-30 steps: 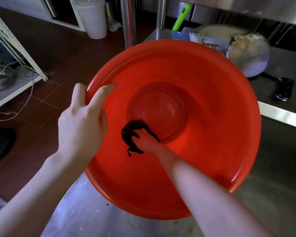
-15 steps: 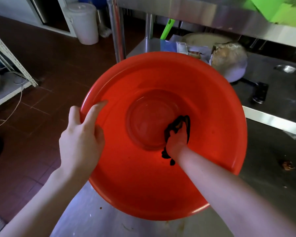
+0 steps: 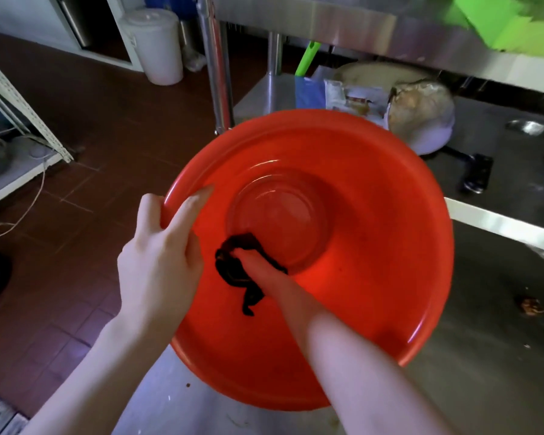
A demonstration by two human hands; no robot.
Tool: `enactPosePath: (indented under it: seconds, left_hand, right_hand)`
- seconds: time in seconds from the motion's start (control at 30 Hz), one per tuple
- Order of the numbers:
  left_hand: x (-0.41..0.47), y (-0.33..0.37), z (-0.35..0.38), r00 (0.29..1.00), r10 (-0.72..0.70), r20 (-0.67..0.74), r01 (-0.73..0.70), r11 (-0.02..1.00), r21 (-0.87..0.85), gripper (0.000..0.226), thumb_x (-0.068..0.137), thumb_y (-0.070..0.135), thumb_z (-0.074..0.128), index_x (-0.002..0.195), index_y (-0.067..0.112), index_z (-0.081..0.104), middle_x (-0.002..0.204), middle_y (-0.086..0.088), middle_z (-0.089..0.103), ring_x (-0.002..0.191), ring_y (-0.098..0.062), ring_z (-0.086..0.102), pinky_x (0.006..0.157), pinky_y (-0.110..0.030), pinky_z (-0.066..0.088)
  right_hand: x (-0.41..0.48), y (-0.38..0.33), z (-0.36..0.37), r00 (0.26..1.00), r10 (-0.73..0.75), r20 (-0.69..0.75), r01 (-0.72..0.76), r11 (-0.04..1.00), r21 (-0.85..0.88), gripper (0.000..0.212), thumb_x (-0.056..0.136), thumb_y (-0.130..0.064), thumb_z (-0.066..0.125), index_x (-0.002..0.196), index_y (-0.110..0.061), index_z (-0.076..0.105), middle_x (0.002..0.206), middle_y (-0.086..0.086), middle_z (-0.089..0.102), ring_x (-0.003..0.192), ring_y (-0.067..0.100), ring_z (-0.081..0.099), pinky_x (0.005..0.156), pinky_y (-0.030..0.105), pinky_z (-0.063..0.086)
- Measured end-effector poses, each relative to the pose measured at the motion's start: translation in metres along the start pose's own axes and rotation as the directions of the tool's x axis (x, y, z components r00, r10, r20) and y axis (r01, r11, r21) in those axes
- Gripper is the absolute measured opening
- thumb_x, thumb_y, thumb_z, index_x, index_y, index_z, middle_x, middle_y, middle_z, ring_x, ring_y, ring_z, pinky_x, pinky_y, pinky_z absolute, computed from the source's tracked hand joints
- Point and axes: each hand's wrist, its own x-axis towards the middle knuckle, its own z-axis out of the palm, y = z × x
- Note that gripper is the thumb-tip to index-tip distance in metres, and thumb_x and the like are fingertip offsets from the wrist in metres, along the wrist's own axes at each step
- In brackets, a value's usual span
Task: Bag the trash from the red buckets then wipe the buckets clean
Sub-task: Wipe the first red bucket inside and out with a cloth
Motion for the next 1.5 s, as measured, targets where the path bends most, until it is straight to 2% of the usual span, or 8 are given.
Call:
enactPosePath:
  seconds: [0.27,0.53,0.67,0.83,1.0,1.17,1.27,1.5]
  left_hand:
    - [-0.007,-0.010,0.003,1.000,0.003,-0.001,-0.003,0.999,0.044,0.064,0.081,-0.008,0.056,0.136,0.025,0.053,0.098,-0.009,0.037,0.051,-0.025,0.039,0.048,-0.029,0.036]
    - [-0.023,-0.003,0.004,0.999,-0.002,0.046,0.003,1.000,-0.016,0.061,0.084,-0.004,0.057,0.136,0.028,0.049,0.098,-0.005,0.032,0.047,-0.022,0.035,0.047,-0.027,0.034]
    - [-0.028,0.004,0.002,0.999,0.006,0.050,-0.005,1.000,-0.027,0.061,0.085,-0.004,0.057,0.138,0.025,0.050,0.099,-0.003,0.032,0.047,-0.016,0.033,0.047,-0.023,0.031]
    - [-0.031,0.012,0.002,0.999,-0.003,0.044,0.004,1.000,-0.024,0.062,0.083,-0.009,0.057,0.137,0.021,0.053,0.099,-0.008,0.036,0.047,-0.019,0.034,0.046,-0.024,0.031]
    - [-0.035,0.024,0.004,1.000,-0.024,0.005,0.024,1.000,-0.008,0.063,0.079,-0.011,0.057,0.134,0.020,0.058,0.097,-0.014,0.040,0.047,-0.027,0.035,0.043,-0.029,0.038]
    - [-0.040,0.036,0.005,1.000,-0.029,0.004,0.029,1.000,-0.005,0.068,0.074,-0.014,0.057,0.133,0.020,0.059,0.098,-0.017,0.043,0.048,-0.030,0.039,0.040,-0.033,0.043]
    - [-0.037,0.034,0.004,1.000,-0.024,0.001,0.024,1.000,0.010,0.066,0.076,-0.012,0.055,0.134,0.020,0.059,0.098,-0.016,0.042,0.047,-0.029,0.036,0.042,-0.030,0.039]
    - [-0.034,0.025,0.005,1.000,-0.008,0.000,0.008,1.000,0.021,0.064,0.075,-0.012,0.058,0.132,0.019,0.059,0.098,-0.014,0.040,0.046,-0.025,0.033,0.046,-0.025,0.031]
  right_hand:
    - [-0.009,0.019,-0.006,0.994,-0.098,0.048,0.108,0.815,-0.570,0.051,0.100,-0.042,0.035,0.132,-0.006,0.052,0.137,0.019,0.049,0.127,0.035,0.046,0.106,0.042,0.036]
    - [-0.046,0.037,-0.088,0.989,0.024,-0.146,-0.145,-0.019,-0.989,0.061,0.098,-0.055,0.026,0.153,-0.029,0.025,0.161,0.003,0.018,0.149,0.029,0.013,0.116,0.060,-0.001]
    - [-0.050,0.020,-0.126,0.916,-0.151,-0.371,-0.323,0.269,-0.907,0.065,0.096,-0.046,-0.003,0.155,-0.024,0.011,0.161,0.008,0.018,0.147,0.013,0.007,0.120,0.037,0.020]
    - [-0.041,0.031,-0.146,0.926,-0.280,-0.254,-0.295,-0.115,-0.948,0.055,0.100,-0.034,0.030,0.153,-0.021,0.023,0.160,0.002,0.021,0.149,0.033,0.007,0.118,0.051,-0.015]
    - [-0.039,0.060,-0.126,0.959,-0.241,-0.149,-0.154,0.000,-0.988,0.051,0.091,-0.044,0.043,0.136,-0.021,0.055,0.142,0.004,0.044,0.135,0.036,0.034,0.118,0.053,-0.003]
    - [-0.025,0.065,-0.047,0.994,-0.097,0.042,0.087,0.528,-0.845,0.046,0.099,-0.039,0.033,0.140,-0.020,0.045,0.149,0.010,0.036,0.137,0.036,0.033,0.113,0.047,0.026]
    - [-0.028,0.040,-0.022,0.983,-0.160,0.089,0.183,0.887,-0.425,0.028,0.098,-0.024,0.043,0.110,-0.008,0.063,0.128,0.014,0.050,0.122,0.027,0.045,0.101,0.033,0.035]
    - [-0.053,0.033,-0.025,0.914,-0.403,0.051,0.386,0.822,-0.420,0.045,0.089,-0.006,0.059,0.134,-0.004,0.052,0.138,0.014,0.049,0.128,0.025,0.046,0.103,0.024,0.030]
